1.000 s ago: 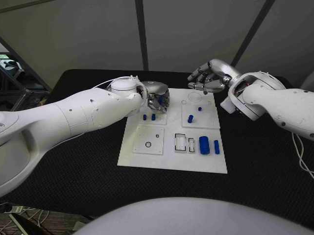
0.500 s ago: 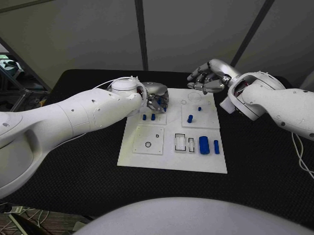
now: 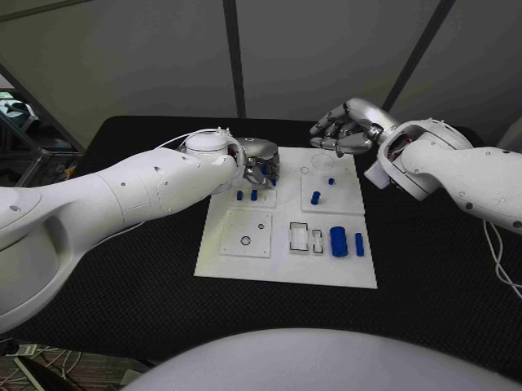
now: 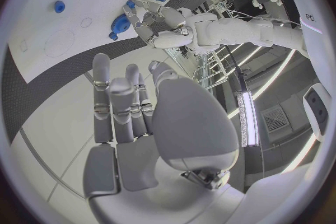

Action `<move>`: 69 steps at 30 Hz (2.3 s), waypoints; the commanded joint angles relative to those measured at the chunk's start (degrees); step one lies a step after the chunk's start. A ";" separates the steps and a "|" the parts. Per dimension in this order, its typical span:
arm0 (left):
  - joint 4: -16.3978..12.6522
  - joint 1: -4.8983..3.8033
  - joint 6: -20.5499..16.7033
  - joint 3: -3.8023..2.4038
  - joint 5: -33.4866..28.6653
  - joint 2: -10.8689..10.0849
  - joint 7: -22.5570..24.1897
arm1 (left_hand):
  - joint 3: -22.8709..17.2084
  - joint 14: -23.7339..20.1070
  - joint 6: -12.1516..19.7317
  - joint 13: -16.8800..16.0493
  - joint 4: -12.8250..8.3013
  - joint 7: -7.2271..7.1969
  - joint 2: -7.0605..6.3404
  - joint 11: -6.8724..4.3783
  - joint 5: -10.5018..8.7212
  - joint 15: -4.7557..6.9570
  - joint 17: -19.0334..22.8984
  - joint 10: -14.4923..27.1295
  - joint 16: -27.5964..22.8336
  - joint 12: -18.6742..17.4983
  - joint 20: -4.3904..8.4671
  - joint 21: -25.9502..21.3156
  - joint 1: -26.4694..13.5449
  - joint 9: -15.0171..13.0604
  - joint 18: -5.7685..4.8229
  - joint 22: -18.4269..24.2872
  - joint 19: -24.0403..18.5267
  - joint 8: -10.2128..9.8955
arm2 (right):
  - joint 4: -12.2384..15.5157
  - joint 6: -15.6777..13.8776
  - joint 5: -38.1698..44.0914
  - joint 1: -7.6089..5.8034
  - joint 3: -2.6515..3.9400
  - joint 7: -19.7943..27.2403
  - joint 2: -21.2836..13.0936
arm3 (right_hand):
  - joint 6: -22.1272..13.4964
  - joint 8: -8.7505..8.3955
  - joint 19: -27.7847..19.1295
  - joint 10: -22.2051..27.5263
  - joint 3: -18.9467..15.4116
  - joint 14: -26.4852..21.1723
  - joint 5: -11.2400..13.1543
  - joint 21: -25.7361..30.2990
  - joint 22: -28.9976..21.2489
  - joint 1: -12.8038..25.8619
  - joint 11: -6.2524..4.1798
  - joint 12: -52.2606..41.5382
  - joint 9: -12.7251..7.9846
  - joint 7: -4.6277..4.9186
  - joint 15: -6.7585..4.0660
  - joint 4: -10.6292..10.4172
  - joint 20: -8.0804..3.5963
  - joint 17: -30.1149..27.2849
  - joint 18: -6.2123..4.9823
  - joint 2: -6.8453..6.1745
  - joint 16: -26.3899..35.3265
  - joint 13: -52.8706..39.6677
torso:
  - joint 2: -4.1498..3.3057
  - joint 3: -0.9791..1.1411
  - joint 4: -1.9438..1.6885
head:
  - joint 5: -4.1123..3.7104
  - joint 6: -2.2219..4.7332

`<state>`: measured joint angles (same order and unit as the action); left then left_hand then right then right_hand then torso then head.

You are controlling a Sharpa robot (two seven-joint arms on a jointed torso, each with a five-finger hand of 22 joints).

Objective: Assemble the parts on the task board

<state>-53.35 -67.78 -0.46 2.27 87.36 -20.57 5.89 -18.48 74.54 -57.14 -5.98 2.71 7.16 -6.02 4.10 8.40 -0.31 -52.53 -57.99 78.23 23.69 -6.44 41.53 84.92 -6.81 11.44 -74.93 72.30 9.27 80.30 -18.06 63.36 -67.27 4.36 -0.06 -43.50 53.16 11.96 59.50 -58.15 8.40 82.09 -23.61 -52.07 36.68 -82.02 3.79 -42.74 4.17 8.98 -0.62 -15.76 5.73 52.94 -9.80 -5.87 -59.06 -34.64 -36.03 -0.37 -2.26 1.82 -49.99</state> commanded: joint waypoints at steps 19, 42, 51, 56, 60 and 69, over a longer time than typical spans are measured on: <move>-0.77 0.56 -2.70 -0.02 -1.89 -1.05 1.85 | -1.76 2.07 -2.97 -0.05 -0.45 0.16 0.10 -0.17 -0.32 0.20 -2.88 -3.29 1.78 -1.14 0.37 5.13 -0.95 -0.21 -4.11 -5.54 2.23 -0.58 | 0.22 -0.44 -0.18 -0.09 0.04 0.40 -0.16 | 0.06 0.35 -0.13 -0.37 0.42 -0.37 -0.49 0.40 -0.04 -0.24 -0.03 0.20 -0.03 -0.13 0.03 -0.12 0.03 -0.02 -0.38 -0.16 0.35 0.18 | 0.05 -0.03 -0.14 | -0.23 -0.01; -5.31 0.53 -2.04 -4.92 -6.04 -7.01 -0.36 | -2.19 2.37 -3.34 0.03 -0.54 0.55 -0.15 0.12 -0.33 0.01 -3.06 -3.66 1.95 -1.97 0.33 5.82 -1.42 -0.18 -4.24 -5.62 2.54 -0.96 | 0.36 -0.36 -0.30 -0.09 0.04 0.38 -0.67 | 0.10 0.38 -0.13 -0.43 0.44 -0.37 -0.54 0.48 -0.11 -0.17 -0.03 0.23 -0.03 -0.13 0.03 -0.16 0.02 -0.07 -0.39 -0.16 0.44 0.26 | 0.02 0.02 -0.11 | 0.40 0.56; -5.28 0.54 0.02 -4.87 -6.06 -8.40 -1.54 | -2.14 2.30 -3.50 0.02 -0.47 0.59 -0.47 0.18 -0.39 -0.06 -2.80 -3.90 1.89 -2.27 0.27 5.75 -1.87 -0.16 -4.23 -5.57 2.48 -1.13 | 0.38 -0.30 -0.31 -0.09 0.04 0.30 -0.75 | 0.10 0.38 -0.13 -0.43 0.44 -0.37 -0.54 0.48 -0.11 -0.17 -0.03 0.23 -0.03 -0.13 0.03 -0.16 0.02 -0.07 -0.39 -0.16 0.44 0.26 | 0.00 0.02 -0.04 | 0.67 0.28; -5.43 0.55 0.58 -4.84 -6.06 -9.06 -1.99 | -2.14 2.29 -3.54 0.01 -0.49 0.57 -0.56 0.18 -0.39 -0.07 -2.73 -3.97 1.87 -2.35 0.26 5.76 -1.95 -0.16 -4.23 -5.57 2.47 -1.18 | 0.38 -0.29 -0.31 -0.09 0.04 0.28 -0.78 | 0.11 0.39 -0.12 -0.46 0.46 -0.35 -0.56 0.50 -0.13 -0.15 -0.04 0.25 -0.02 -0.14 0.03 -0.17 0.02 -0.04 -0.40 -0.18 0.44 0.31 | 0.03 -0.02 -0.08 | 0.72 0.11; -5.54 0.55 1.35 -4.83 -6.09 -9.60 -2.22 | -2.11 2.25 -3.59 0.00 -0.54 0.58 -0.74 0.18 -0.41 -0.08 -2.64 -4.07 1.84 -2.47 0.25 5.82 -2.02 -0.15 -4.24 -5.57 2.47 -1.26 | 0.37 -0.29 -0.31 -0.09 0.04 0.26 -0.83 | 0.11 0.39 -0.12 -0.46 0.46 -0.35 -0.56 0.50 -0.13 -0.15 -0.04 0.25 -0.02 -0.14 0.03 -0.17 0.02 -0.04 -0.40 -0.18 0.44 0.31 | 0.04 -0.01 -0.05 | 0.84 0.11; -6.16 0.56 2.52 -4.81 -6.63 -10.06 -2.39 | -2.08 2.21 -3.63 -0.01 -0.54 0.57 -0.83 0.18 -0.42 -0.08 -2.52 -4.14 1.81 -2.53 0.24 5.72 -2.11 -0.15 -4.22 -5.54 2.41 -1.30 | 0.31 -0.28 -0.31 -0.09 0.04 0.29 -0.77 | 0.11 0.39 -0.12 -0.46 0.46 -0.35 -0.56 0.50 -0.13 -0.15 -0.04 0.25 -0.02 -0.14 0.03 -0.17 0.02 -0.04 -0.40 -0.18 0.44 0.31 | -0.02 -0.03 -0.09 | 0.91 0.02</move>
<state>-59.33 -67.13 0.60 -2.52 81.35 -30.68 3.99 -20.24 76.48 -60.43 -5.97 2.21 7.75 -6.62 4.29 8.16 -0.41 -55.10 -61.67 79.88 21.40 -6.16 47.05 83.23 -6.98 11.43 -74.92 74.63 8.25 80.52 -18.04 63.20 -67.28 4.36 -0.09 -44.31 53.17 11.95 59.50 -58.14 8.56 82.09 -23.93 -51.86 36.56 -82.02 3.80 -42.74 4.17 8.98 -0.62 -15.93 5.73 52.86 -9.80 -5.87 -58.84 -34.42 -36.03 -0.39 -2.32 2.69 -49.96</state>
